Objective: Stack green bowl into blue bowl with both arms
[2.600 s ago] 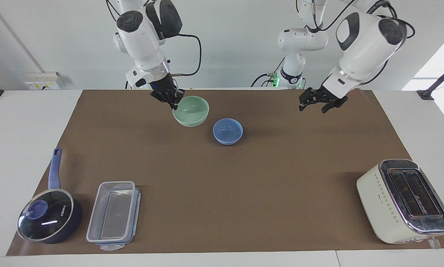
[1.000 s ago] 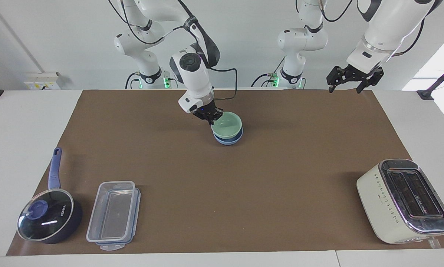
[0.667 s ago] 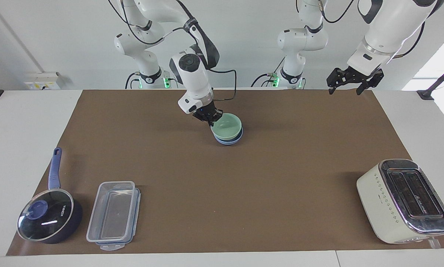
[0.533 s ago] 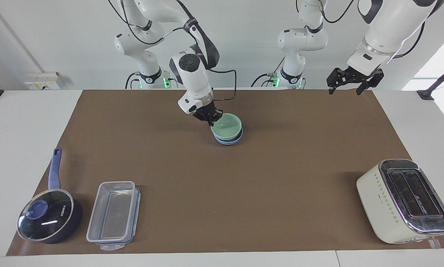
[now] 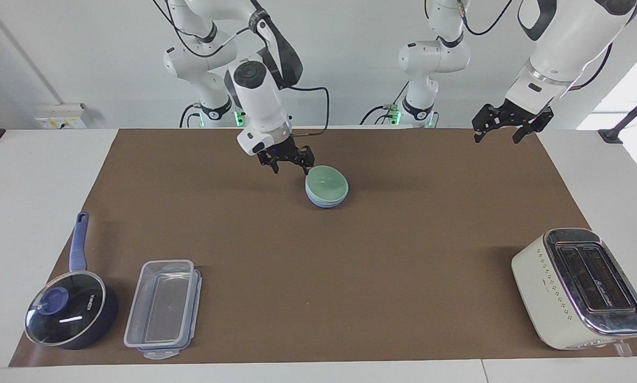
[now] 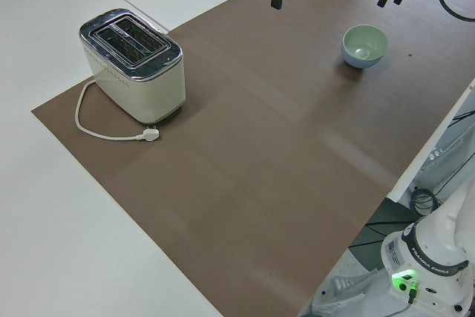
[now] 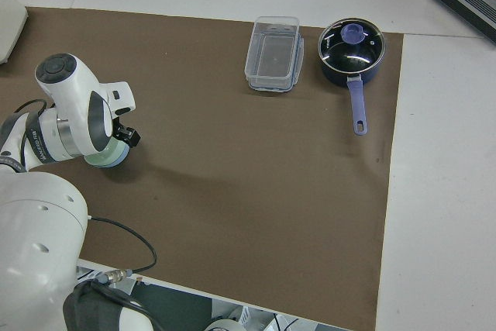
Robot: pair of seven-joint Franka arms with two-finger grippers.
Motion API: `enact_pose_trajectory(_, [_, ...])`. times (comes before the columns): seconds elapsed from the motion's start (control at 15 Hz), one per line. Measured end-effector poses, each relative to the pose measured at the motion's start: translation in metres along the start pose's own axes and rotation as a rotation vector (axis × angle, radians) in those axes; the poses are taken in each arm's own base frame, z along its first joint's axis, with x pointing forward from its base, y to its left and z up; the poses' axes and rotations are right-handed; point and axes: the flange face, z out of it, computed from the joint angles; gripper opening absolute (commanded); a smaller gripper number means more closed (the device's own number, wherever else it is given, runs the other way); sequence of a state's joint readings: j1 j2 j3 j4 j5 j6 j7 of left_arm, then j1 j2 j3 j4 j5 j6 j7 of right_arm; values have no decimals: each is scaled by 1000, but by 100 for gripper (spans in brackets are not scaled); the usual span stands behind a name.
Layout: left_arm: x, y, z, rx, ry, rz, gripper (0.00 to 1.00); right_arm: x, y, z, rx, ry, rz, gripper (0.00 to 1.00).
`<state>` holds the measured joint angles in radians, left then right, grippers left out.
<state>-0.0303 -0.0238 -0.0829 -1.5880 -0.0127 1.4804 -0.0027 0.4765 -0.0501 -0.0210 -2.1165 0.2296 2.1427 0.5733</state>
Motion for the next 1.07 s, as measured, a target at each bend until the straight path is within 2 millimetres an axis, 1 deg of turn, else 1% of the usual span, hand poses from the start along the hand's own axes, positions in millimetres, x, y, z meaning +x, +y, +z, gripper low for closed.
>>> enact_pose_trajectory(0.07, [0,0,0,0,0,0,100,9,18,-18,5,8,-7,100])
enact_pose_trajectory(0.2, [0,0,0,0,0,0,100,28,64,-53,5,35,-21,100])
enact_pose_trajectory(0.27, [0,0,0,0,1,0,100,37,86,-68,2,55,-26,100])
enact_pose_trajectory(0.33, [0,0,0,0,0,0,100,44,103,-80,-12,75,-31,100])
enact_pose_trajectory(0.47, [0,0,0,0,0,0,100,55,123,-105,-87,115,-44,100])
enact_pose_trajectory(0.6, [0,0,1,0,-1,-1,100,64,134,-135,-152,147,-46,100])
enact_pose_trajectory(0.8, [0,-1,1,0,-3,-1,100,84,162,-175,-181,162,-60,100])
enact_pose_trajectory(0.93, [0,2,1,0,-3,3,100,98,179,-196,-193,141,-64,100])
enact_pose_trajectory(1.07, [0,5,1,0,-3,8,100,107,192,-210,-203,113,-52,100])
